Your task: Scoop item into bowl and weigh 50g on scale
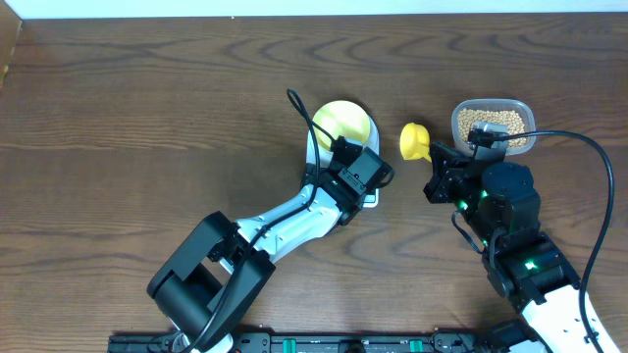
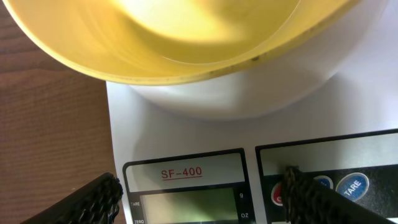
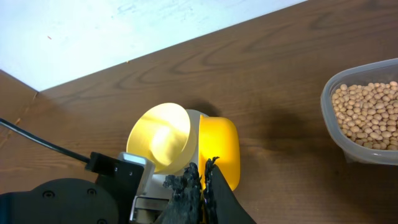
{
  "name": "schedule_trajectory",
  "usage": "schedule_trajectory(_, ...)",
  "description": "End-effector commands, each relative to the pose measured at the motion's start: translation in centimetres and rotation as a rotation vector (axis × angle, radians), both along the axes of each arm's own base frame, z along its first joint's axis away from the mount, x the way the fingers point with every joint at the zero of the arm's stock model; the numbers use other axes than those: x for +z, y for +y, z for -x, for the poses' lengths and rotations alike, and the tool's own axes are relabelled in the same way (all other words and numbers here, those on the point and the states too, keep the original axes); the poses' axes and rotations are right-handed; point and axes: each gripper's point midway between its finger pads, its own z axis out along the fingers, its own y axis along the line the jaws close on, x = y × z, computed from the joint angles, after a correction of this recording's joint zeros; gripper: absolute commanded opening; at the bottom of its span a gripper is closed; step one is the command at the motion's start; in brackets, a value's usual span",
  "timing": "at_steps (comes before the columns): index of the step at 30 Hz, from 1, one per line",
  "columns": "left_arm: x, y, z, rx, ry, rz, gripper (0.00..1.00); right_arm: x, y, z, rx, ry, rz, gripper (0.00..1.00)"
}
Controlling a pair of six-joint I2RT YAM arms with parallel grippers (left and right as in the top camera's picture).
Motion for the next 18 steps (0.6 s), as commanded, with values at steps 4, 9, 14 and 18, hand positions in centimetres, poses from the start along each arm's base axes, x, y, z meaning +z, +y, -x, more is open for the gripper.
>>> schedule_trajectory(4,-0.7,1.0,0.2,0.001,0.009,-0.046,0.84,1.2,-0.2,-0.1,-0.001,-0.032,0.003,0.01)
schedule_trajectory(9,-0.3,0.9,0.2,0.001,0.002,-0.038,0.84,1.0,-0.2,-0.1,-0.001,-0.028,0.005,0.01)
schedule_trajectory(14,-0.3,0.9,0.3,0.000,0.005,-0.041,0.84,1.0,-0.2,-0.1,-0.001,-0.028,0.005,0.01)
schedule_trajectory(18,-0.1,0.8,0.3,-0.003,0.004,-0.037,0.84,1.0,-0.2,-0.1,-0.001,-0.028,0.005,0.01)
